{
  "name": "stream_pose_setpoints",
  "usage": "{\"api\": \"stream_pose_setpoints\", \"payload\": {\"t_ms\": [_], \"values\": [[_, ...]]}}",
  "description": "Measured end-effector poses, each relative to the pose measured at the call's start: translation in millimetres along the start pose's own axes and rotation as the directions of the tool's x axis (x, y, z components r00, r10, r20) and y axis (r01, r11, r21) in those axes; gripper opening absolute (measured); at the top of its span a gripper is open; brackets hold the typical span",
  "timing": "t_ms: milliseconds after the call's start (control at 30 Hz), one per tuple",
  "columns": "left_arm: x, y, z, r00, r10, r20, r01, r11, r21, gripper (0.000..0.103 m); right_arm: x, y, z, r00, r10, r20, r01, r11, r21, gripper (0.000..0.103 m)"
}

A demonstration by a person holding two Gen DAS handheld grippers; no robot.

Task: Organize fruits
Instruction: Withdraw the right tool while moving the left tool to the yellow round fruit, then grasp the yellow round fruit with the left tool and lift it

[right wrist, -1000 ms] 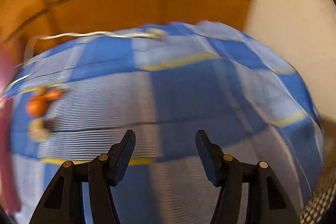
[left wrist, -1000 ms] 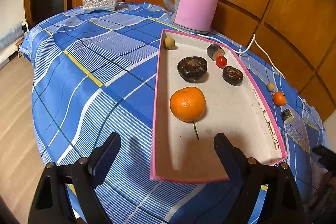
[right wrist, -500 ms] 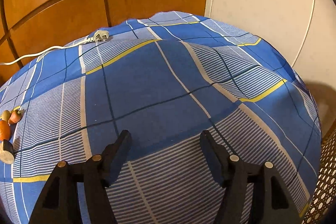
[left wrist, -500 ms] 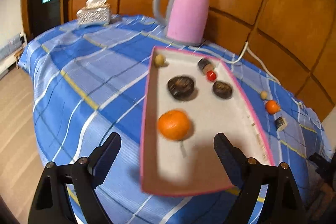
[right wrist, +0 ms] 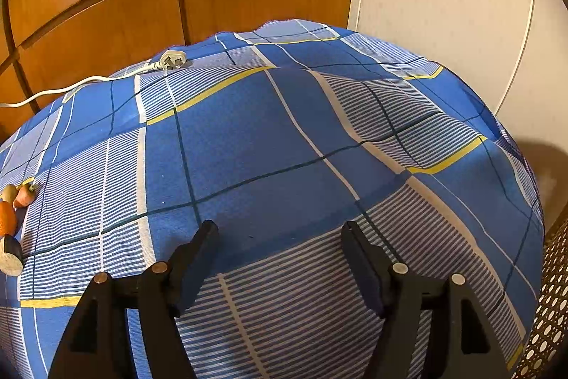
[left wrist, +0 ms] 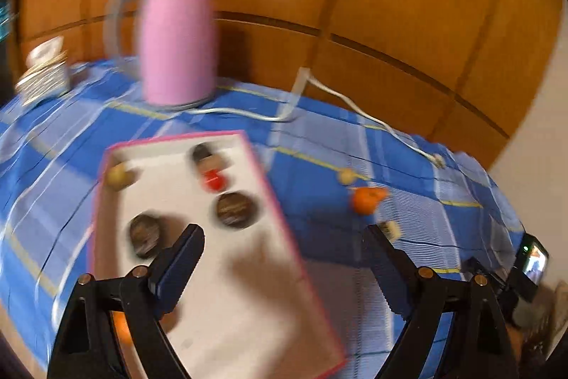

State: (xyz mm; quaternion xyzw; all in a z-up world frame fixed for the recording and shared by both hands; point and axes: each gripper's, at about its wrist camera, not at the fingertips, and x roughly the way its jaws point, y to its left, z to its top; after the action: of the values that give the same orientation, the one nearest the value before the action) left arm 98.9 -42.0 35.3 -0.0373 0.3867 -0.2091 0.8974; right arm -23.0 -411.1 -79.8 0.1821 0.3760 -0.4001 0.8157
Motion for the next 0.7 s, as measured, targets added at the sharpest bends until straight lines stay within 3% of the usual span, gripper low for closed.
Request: {"api": "stream_pose_setpoints", "payload": {"t_ms": [233, 333, 400, 700], "values": [[64.2, -40.8, 33.7, 0.990, -0.078, -0.117, 0.084, 0.995, 0.055, 0.072, 0.1, 0.1, -0.3, 1.000, 0.004, 0.001, -0.004, 1.000, -0.003, 0.075], [94.7, -55.1, 44.8, 0.977, -0.119, -0.178, 0.129, 0.991, 0.047, 0.059, 0.1, -0.1, -0.4, 1.000, 0.004, 0.001, -0.004, 1.000, -0.003, 0.075], [115.3, -62.9, 52.0, 0.968, -0.132, -0.212, 0.144, 0.989, 0.039, 0.044, 0.1, 0.0, -0.3, 1.000, 0.003, 0.002, -0.003, 1.000, -0.003, 0.075], [200.3, -79.7, 68.1, 0.927, -0.136, -0.349, 0.141, 0.990, -0.009, 0.036, 0.1, -0.1, -0.2, 1.000, 0.003, 0.003, -0.003, 1.000, -0.008, 0.076]]}}
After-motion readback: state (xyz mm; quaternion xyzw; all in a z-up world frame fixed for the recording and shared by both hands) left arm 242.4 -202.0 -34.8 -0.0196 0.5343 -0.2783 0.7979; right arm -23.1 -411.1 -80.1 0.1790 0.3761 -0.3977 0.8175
